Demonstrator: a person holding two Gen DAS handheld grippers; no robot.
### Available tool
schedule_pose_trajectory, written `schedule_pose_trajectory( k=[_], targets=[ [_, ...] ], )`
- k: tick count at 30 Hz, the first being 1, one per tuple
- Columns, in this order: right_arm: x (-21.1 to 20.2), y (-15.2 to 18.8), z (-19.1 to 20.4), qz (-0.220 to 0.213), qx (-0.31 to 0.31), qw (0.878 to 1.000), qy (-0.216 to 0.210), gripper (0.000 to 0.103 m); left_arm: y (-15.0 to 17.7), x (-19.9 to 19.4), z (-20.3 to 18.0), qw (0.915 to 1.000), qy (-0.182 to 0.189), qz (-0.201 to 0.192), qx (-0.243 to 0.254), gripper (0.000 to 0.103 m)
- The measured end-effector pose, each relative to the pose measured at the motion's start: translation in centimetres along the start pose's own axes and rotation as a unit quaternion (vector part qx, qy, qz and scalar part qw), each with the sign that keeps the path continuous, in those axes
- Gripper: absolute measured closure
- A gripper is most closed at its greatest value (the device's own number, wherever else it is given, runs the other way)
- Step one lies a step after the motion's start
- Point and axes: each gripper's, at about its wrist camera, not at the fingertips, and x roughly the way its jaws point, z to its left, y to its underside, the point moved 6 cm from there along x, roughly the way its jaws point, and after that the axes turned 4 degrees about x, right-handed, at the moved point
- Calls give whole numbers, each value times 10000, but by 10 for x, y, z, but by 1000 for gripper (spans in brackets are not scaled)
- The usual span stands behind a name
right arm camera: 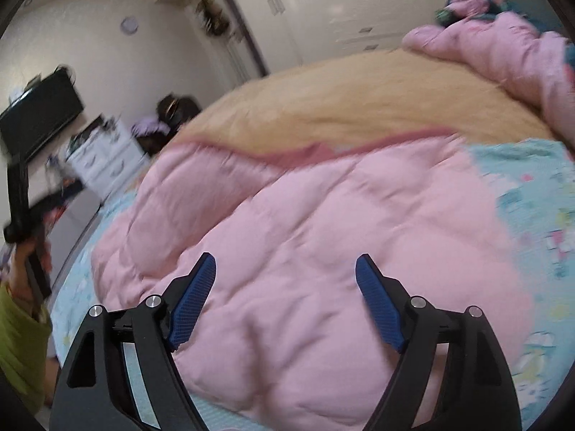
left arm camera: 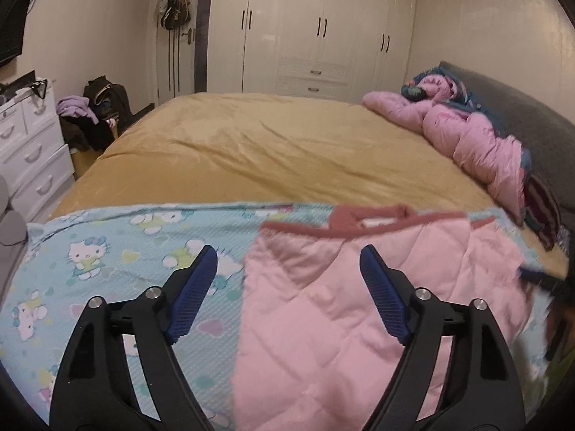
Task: Fold large clothes
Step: 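Open both grippers to release the folded jacket, then grasp the folded edge of the jacket with both grippers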
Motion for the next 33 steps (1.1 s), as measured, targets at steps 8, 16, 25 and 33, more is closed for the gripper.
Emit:
schedule_pose_trajectory(
  k=[8, 16, 25, 33],
  targets=[
    [-13, -12, -70, -80, 288, 9971, 699, 19, 48, 34, 11, 9978, -144, 643, 21, 9],
    [29, -23, -99, 172, 480, 9947, 896, 19, 74, 66, 4, 9947, 104, 1014, -168, 9],
    [74, -35, -108, 465, 378, 9908, 1216, 46, 69, 85, -11, 9954, -1, 957, -61, 32],
    [58, -31, -99, -23, -23, 9913, 1319, 80, 63, 76, -14, 9976, -9, 693, 58, 83]
  ],
)
